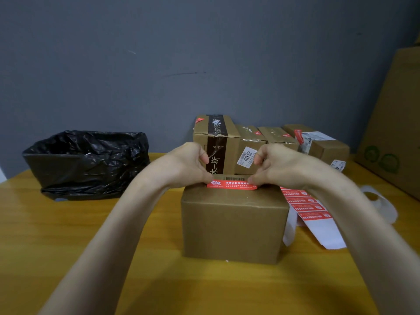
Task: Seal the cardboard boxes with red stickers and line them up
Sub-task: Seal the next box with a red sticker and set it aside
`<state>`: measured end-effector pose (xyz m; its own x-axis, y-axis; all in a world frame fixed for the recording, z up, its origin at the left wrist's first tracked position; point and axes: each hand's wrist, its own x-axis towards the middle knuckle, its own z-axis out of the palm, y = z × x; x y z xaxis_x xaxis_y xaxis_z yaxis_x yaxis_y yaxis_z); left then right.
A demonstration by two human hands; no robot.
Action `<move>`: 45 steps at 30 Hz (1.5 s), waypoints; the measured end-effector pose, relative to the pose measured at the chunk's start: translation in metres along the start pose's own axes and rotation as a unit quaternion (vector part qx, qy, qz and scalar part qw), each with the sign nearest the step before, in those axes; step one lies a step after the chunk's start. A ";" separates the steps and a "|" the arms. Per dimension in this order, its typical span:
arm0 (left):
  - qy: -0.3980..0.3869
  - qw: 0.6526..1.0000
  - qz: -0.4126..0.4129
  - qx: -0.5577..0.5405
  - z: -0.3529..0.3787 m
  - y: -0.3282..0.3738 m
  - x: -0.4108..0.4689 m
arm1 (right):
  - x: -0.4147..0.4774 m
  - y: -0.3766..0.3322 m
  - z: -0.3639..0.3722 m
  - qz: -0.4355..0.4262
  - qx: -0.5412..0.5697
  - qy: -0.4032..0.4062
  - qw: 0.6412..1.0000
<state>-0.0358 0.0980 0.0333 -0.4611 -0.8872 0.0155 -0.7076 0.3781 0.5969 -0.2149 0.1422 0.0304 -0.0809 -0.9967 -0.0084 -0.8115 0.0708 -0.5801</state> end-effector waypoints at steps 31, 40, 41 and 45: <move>0.040 0.979 0.098 0.175 -0.009 0.007 -0.018 | -0.018 -0.011 -0.005 -0.142 -0.059 0.149 0.977; -0.194 0.926 0.139 0.292 0.012 0.019 -0.032 | -0.054 -0.018 0.026 -0.166 -0.188 -0.069 0.965; -0.195 0.925 0.147 0.291 0.014 0.017 -0.034 | -0.057 -0.015 0.028 -0.170 -0.188 -0.078 0.964; -0.190 0.919 0.127 0.320 0.020 0.008 -0.042 | -0.068 -0.002 0.031 -0.157 -0.256 -0.086 0.950</move>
<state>-0.0325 0.1438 0.0216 -0.7225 -0.6384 -0.2654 -0.6653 0.7464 0.0157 -0.1900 0.2084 0.0065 0.2714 -0.9606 -0.0591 -0.9588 -0.2645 -0.1038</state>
